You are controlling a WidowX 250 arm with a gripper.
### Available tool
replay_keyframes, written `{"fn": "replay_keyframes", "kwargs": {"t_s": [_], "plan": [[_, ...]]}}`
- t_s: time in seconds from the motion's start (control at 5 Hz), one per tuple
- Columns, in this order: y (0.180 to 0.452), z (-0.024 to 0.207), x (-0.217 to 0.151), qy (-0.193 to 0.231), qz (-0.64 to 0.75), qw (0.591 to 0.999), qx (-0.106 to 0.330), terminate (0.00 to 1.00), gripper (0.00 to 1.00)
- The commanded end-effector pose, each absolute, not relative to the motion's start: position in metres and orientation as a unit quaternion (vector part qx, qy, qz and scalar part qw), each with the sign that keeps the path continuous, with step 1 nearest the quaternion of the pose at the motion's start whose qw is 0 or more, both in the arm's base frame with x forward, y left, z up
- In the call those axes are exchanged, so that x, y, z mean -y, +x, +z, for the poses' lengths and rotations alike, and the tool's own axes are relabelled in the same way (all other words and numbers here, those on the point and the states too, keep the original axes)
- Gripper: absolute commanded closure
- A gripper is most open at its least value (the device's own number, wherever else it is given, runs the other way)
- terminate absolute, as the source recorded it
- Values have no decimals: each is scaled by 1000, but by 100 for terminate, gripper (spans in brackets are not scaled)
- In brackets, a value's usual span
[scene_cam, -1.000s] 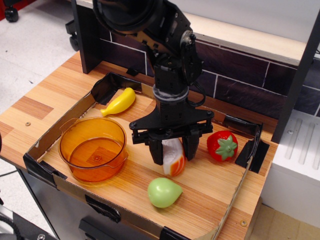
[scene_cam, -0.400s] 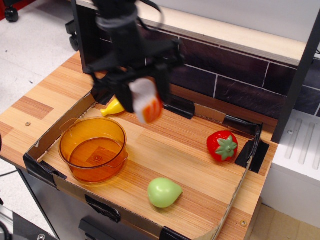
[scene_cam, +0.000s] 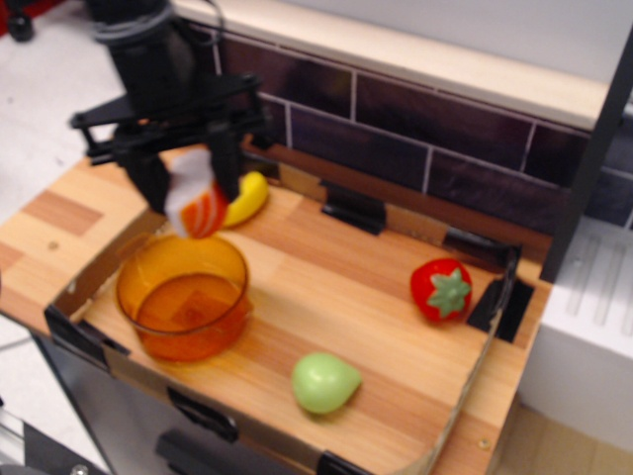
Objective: Put sushi in pot
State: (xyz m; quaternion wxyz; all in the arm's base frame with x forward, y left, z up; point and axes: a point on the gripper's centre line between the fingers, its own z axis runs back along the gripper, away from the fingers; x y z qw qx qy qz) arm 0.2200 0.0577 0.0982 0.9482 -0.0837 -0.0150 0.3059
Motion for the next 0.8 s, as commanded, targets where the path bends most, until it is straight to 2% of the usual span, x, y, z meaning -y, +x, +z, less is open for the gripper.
{"fn": "replay_keyframes", "kwargs": {"t_s": [0.0,0.2,0.6], "plan": [[219,72,-81,-49,295,954,24,0,100],[217,56,-77,-30,287,957,32,0,100],[216,44,-69,-18,287,957,39,0,100]]}}
